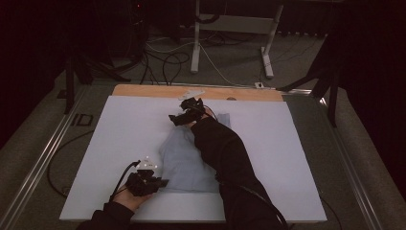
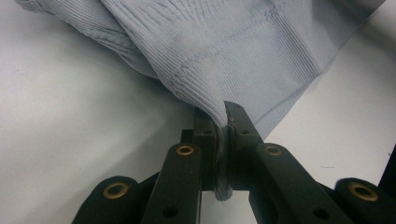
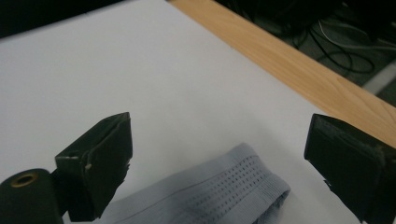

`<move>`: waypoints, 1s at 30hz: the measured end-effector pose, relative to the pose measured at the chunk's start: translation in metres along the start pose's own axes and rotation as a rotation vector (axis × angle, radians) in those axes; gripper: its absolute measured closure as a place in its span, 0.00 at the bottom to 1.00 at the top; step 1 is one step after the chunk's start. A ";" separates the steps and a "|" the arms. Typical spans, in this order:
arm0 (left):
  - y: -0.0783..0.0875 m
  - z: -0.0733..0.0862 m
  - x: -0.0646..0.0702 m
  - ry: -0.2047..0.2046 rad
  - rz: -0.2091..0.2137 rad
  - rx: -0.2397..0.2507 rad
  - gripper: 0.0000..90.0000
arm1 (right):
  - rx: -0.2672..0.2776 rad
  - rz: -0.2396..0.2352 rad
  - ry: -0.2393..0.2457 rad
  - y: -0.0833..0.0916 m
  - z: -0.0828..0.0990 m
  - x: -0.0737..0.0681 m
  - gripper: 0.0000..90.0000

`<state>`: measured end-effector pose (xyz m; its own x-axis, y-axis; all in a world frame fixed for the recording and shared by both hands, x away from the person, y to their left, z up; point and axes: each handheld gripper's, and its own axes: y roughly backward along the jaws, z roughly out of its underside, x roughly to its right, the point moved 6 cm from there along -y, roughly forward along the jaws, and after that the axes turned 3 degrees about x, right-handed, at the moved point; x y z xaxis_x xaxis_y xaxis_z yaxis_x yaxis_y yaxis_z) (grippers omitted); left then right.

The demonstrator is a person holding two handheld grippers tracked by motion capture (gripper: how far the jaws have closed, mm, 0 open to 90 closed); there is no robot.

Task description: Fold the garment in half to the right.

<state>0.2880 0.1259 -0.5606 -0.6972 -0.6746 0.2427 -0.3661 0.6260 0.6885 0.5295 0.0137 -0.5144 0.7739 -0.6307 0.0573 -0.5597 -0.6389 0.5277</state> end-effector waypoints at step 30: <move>0.002 -0.003 0.000 0.009 0.026 0.018 0.95 | -0.265 0.124 -0.113 -0.052 0.027 0.012 0.39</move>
<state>0.2891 0.1261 -0.5575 -0.7012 -0.6614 0.2661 -0.3593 0.6502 0.6695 0.5601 0.0278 -0.5641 0.6585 -0.7510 0.0478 -0.5392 -0.4265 0.7262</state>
